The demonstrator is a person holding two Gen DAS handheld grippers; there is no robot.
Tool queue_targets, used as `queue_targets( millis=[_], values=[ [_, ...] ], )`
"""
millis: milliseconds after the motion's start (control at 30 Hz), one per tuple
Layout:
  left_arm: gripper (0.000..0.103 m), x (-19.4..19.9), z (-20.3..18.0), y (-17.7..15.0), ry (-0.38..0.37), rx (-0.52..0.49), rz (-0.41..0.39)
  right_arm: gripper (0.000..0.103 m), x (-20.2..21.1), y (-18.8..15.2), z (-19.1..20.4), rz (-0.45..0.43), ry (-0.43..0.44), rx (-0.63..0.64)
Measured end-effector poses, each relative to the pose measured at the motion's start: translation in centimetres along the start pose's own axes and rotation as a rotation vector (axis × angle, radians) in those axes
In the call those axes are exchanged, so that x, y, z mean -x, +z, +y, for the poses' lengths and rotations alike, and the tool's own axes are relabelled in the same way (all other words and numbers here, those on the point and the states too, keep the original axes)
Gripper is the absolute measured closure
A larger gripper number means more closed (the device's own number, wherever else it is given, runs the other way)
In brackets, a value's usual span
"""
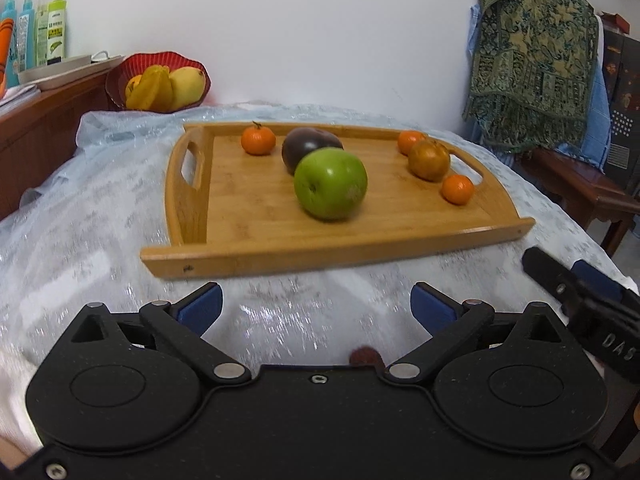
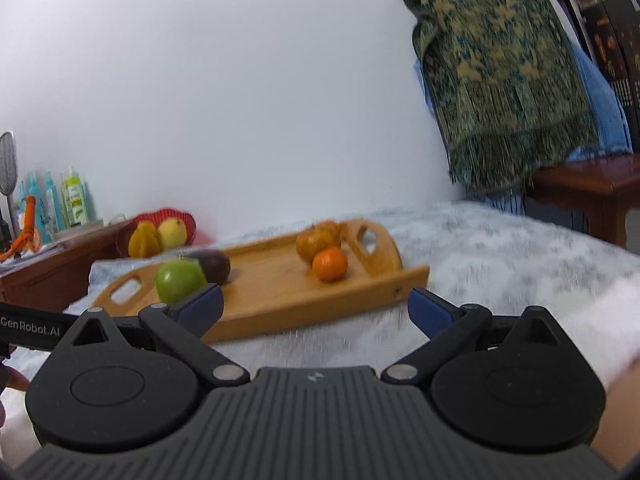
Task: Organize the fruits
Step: 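Withdraw both tools from the tray toward the red dates on the sheet, then grasp a red date with the left tool while the right tool grasps another date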
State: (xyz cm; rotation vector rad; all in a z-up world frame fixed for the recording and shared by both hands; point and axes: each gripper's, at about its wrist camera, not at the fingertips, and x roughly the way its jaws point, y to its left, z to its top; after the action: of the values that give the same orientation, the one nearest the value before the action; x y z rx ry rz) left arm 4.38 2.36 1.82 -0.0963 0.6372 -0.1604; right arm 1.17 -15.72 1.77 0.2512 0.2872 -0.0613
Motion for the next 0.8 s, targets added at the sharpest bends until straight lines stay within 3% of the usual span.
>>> queue_targets(
  millis=[300,533,700,800],
  values=[
    [0.001,1.2,-0.6,-2.1,-0.016,-0.036,0.003,0.000,0.9,-2.0,2.0,0.072,-0.046,0.143],
    [0.003,2.0,-0.8,-3.1,0.011,-0.094,-0.031,0.000,1.0,-3.0,3.0,0.126,0.013,0.202],
    [0.028,1.5,0.1,-3.3,0.003,-0.071,0.024,0.000,0.5,-3.6,3.7,0.145,-0.003,0.259],
    [0.035,1.1,0.6,-3.5,-0.014,-0.060,0.054,0.000,0.0,-4.0,4.2,0.155,-0.019,0.304]
  ],
)
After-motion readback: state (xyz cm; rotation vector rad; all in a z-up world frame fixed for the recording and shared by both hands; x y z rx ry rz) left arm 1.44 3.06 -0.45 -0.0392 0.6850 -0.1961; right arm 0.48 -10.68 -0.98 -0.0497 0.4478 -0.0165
